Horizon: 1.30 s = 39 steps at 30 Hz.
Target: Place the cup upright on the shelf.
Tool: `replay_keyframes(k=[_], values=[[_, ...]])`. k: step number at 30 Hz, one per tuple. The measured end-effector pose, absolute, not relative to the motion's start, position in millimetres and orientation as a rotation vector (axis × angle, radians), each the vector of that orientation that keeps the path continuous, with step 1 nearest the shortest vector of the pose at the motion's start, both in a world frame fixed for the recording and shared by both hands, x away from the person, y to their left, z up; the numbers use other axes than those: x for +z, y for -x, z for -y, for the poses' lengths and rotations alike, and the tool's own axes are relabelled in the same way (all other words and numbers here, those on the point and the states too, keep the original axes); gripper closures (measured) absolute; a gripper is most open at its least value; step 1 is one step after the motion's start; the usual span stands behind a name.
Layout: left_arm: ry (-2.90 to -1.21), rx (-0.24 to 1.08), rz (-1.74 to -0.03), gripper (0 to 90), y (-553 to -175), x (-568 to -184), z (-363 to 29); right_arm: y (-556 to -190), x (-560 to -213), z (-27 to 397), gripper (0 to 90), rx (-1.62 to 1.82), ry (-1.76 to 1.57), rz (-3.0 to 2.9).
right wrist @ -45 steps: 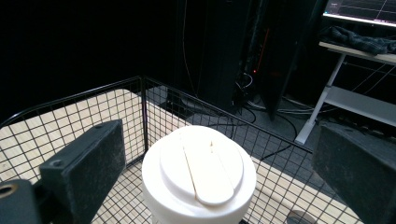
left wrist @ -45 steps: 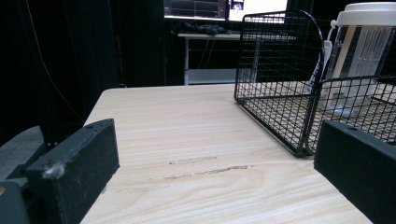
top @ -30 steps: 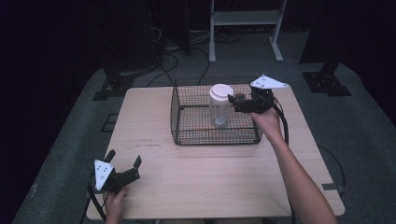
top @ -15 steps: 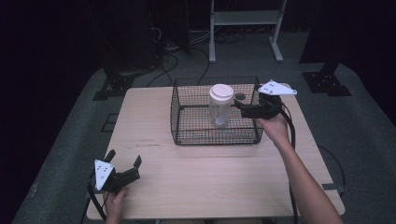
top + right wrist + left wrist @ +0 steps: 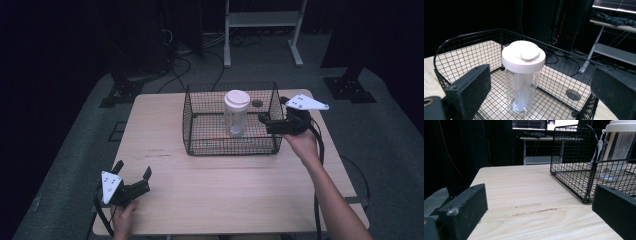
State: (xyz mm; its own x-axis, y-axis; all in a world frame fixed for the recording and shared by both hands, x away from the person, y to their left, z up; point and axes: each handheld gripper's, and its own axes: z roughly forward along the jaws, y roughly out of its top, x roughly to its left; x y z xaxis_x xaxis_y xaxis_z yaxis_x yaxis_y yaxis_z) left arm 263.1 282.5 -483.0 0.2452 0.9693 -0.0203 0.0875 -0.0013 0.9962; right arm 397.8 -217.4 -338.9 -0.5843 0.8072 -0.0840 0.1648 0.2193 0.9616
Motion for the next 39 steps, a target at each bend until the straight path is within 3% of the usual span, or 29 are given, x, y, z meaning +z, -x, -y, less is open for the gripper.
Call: replay_keyframes(k=[39], values=[[-1.381, 0.981, -1.088, 0.0, -263.0, -483.0, -281.4, -350.4, -379.9, 261.8, 2.4, 1.349, -0.921, -1.936]])
